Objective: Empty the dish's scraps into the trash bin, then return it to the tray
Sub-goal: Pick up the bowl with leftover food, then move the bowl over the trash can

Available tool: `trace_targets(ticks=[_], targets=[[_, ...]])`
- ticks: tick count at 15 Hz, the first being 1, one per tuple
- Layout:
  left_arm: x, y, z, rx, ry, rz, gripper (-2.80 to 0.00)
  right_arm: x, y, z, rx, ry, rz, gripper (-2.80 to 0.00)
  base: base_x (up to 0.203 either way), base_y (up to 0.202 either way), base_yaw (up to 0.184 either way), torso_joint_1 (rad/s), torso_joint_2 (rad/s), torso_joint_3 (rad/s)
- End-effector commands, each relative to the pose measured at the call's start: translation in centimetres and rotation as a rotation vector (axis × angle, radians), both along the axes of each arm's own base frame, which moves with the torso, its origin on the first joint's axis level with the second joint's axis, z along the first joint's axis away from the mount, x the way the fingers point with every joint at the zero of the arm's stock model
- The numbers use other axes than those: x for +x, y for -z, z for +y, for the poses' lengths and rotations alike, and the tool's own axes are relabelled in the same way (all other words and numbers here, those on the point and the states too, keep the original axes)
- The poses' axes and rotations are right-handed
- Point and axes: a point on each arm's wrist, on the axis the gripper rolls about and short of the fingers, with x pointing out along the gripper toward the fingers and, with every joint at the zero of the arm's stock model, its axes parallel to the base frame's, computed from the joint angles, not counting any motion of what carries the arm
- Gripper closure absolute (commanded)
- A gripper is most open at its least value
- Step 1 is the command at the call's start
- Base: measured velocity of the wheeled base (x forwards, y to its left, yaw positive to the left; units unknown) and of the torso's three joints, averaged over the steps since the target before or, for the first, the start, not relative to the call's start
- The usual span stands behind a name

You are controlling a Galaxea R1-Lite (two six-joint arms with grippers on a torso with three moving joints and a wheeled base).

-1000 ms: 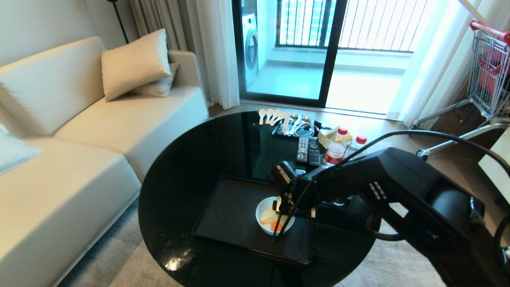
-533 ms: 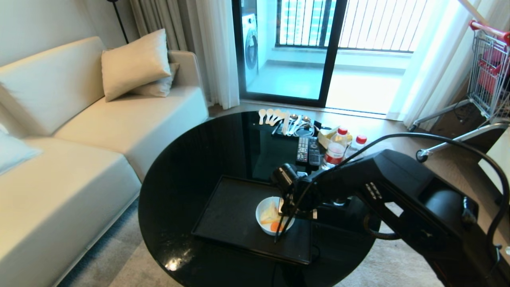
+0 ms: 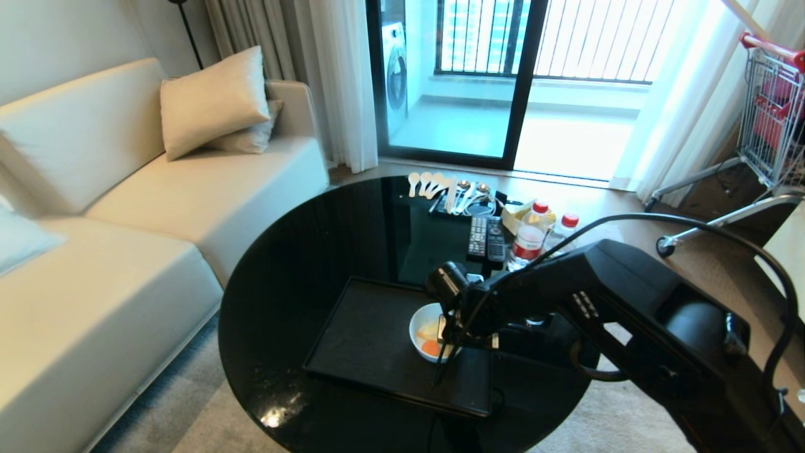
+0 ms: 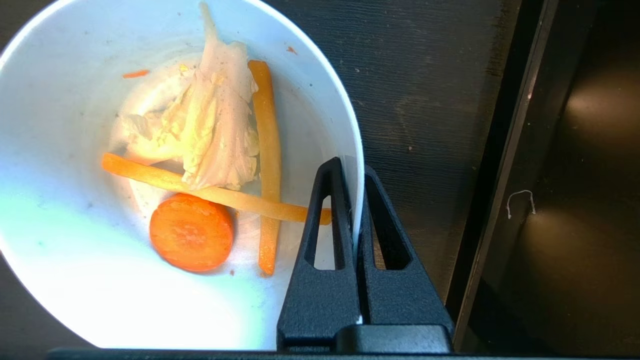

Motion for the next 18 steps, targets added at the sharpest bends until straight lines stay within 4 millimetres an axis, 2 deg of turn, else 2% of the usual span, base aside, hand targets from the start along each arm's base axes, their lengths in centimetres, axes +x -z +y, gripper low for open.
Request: trace_targets(ticks=[1,5,10,18], targets=[[0.0,0.0,0.0,-0.001,0.0,0.0,0.0,-0.1,0.2,0.0,-0.026,0.013,-0.003,0.0,0.0,0.0,0.0,0.0,0.0,0.0],[0.0,0.0,0.0,-0.001,0.0,0.0,0.0,-0.3,-1.0,-0.2,-0.023,0.028,-0.027,0.0,0.0,0.0,0.0,0.0,0.0,0.0],[0.0,0.0,0.0,-0.001,0.0,0.0,0.0,-0.9,-5.0,-0.9,0.024,0.043,-0.084,0.0,0.0,0.0,0.0,0.0,0.0,0.0],[0.0,0.0,0.0,-0.001,0.0,0.0,0.0,-3.5,-10.3,-5.5,0.099,0.174,-0.113,0.0,0.0,0.0,0.0,0.0,0.0,0.0]])
